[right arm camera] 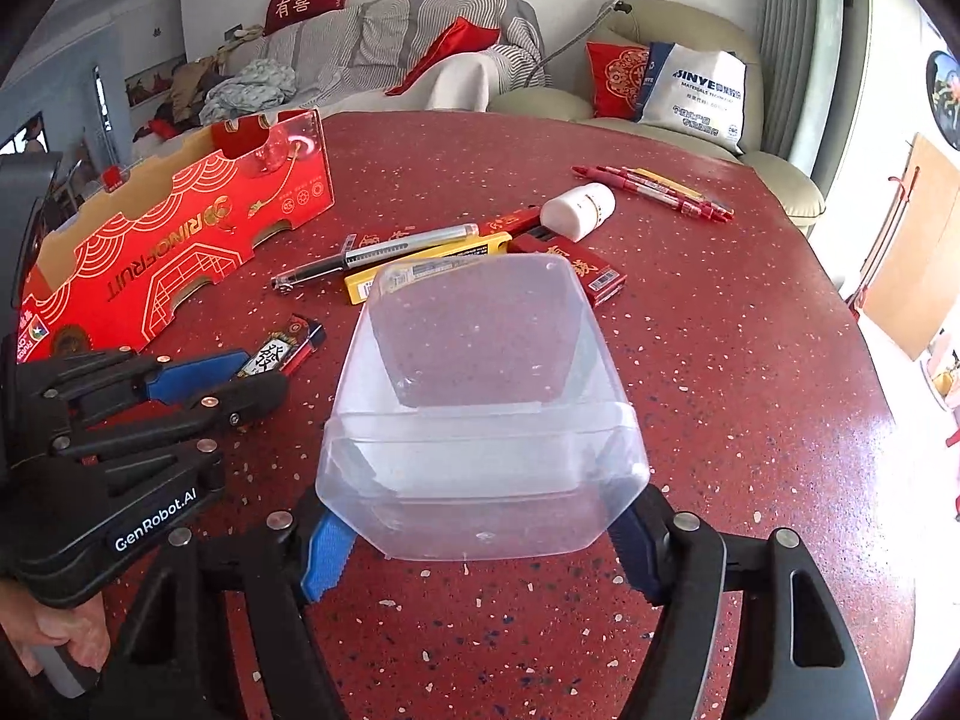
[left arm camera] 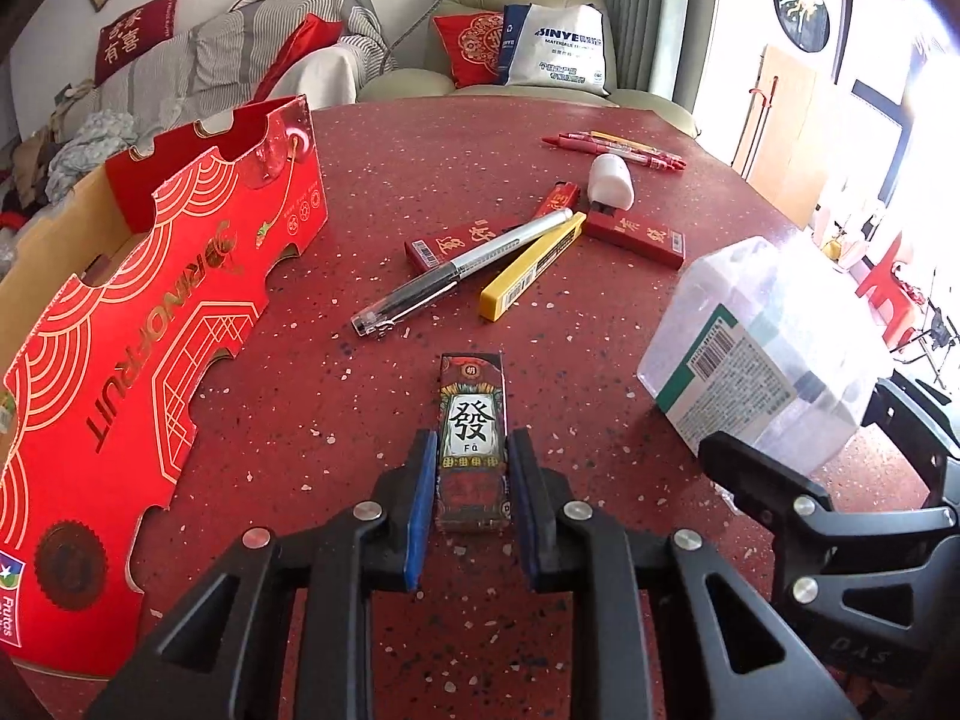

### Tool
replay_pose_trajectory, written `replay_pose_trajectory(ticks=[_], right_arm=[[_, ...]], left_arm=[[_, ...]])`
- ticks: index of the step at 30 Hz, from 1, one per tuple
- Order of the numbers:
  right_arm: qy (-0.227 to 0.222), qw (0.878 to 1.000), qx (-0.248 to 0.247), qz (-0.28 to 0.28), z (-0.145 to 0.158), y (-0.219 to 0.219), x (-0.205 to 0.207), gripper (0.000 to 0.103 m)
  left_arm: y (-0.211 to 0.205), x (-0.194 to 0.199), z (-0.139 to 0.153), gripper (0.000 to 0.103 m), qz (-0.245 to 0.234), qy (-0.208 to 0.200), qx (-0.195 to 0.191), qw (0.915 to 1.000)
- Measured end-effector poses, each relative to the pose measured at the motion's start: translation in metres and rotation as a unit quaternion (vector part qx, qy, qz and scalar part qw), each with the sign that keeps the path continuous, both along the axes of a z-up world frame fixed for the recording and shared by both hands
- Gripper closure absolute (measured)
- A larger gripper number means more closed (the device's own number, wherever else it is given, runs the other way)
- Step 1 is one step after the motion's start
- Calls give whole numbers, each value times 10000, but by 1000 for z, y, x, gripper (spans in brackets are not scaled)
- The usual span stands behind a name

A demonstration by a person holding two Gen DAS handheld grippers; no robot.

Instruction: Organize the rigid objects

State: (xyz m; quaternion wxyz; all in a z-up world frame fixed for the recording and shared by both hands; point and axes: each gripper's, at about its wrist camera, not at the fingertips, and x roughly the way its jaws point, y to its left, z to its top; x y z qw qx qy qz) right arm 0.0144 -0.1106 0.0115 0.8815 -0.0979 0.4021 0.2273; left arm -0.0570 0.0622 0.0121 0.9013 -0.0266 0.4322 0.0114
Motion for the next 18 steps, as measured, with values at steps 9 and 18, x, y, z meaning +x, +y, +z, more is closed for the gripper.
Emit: replay_pose_trajectory(ticks=[9, 18], right_arm=[[-77, 9999, 56, -99, 3, -3, -2, 30], [-60, 9997, 125, -194, 4, -7, 0, 30]], left_arm=[[0, 1, 0, 77, -7, -7, 43, 10000], [-1, 1, 0, 78, -8, -8, 59, 10000]])
